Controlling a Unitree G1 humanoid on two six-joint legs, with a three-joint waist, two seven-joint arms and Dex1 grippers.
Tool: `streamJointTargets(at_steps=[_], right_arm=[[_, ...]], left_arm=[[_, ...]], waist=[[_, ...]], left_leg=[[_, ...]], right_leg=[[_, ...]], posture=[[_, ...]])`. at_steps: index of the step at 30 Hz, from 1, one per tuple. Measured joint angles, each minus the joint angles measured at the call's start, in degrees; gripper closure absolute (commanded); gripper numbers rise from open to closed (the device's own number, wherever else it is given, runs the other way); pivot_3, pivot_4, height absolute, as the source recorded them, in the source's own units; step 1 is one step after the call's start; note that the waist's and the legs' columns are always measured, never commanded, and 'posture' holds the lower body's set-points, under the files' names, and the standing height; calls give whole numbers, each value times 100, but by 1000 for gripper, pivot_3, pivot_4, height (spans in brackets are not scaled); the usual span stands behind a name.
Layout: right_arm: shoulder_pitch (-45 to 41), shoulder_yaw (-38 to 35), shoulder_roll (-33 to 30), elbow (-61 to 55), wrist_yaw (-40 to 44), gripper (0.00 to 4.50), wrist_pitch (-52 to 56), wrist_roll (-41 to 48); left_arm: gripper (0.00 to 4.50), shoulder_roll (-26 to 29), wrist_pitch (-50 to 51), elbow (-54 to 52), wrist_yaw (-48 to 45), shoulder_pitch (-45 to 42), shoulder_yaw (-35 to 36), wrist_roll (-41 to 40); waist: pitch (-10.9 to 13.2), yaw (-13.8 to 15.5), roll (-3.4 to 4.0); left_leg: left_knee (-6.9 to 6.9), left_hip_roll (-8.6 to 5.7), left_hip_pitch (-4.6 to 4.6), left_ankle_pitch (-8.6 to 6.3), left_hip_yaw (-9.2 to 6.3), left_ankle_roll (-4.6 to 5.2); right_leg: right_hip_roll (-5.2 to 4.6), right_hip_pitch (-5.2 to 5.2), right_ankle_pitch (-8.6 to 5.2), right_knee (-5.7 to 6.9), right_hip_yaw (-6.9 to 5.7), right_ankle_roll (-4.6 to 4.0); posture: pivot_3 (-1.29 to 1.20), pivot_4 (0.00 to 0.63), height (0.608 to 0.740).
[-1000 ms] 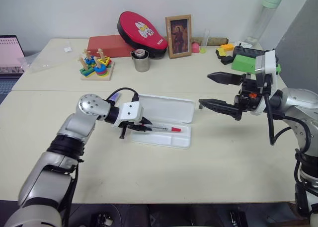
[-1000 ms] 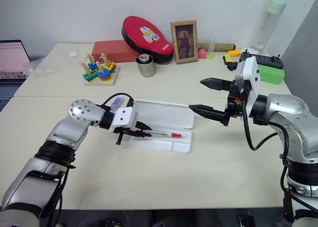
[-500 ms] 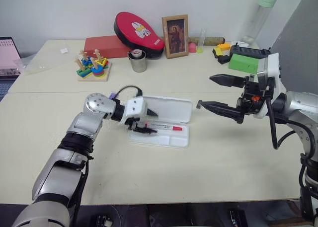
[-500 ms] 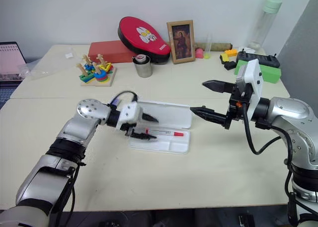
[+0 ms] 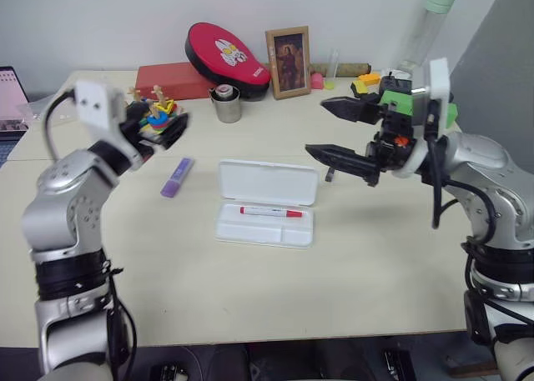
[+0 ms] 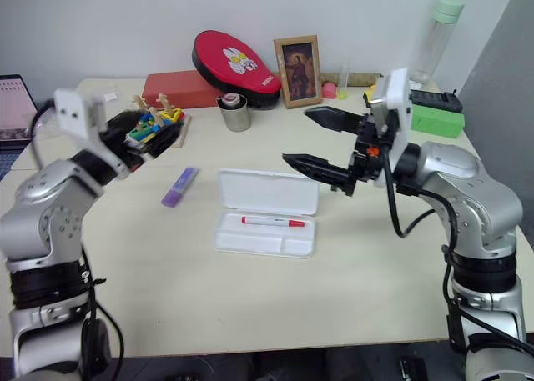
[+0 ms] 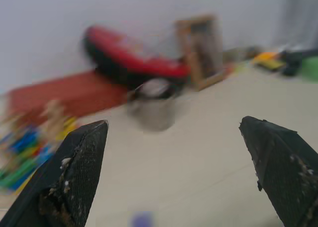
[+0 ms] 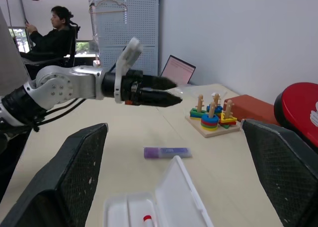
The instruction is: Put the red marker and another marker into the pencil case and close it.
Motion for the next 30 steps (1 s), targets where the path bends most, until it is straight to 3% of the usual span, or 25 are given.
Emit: streamJointTargets(at_steps=[7,15,20,30], right_arm=[[-223,412,382,173,10,0,-145,-196],[-377,521,532,171,-8,0,-192,-217],[-374,522,525,147,-56,0,-173,-216],[-335,521,503,-1,-149,0,-113,-203]], left_arm=[[17,-102,-554,839,-61,455,-436,386],[17,-337,-1206,2408,-353,54,-1063,725],[774,-336,-1366,2775,-398,-193,-1186,839],[2835,-339,-1457,2817,-513,-223,-1295,852]], waist=[[0,168,-3],[-1,188,-3],[-1,186,-3],[-1,172,-3]], left_leg=[[0,-2,-3,0,-1,-1],[-3,-1,-3,0,-3,-1],[-3,0,-3,0,-2,-1],[-2,0,-1,1,-2,-1]], right_leg=[[-3,-3,0,0,-7,-1],[-1,-6,1,3,-9,-1],[-1,-5,1,4,-8,-1],[-1,-5,1,11,-8,-1]], posture=[[0,150,740],[0,150,740],[0,150,740],[0,150,740]])
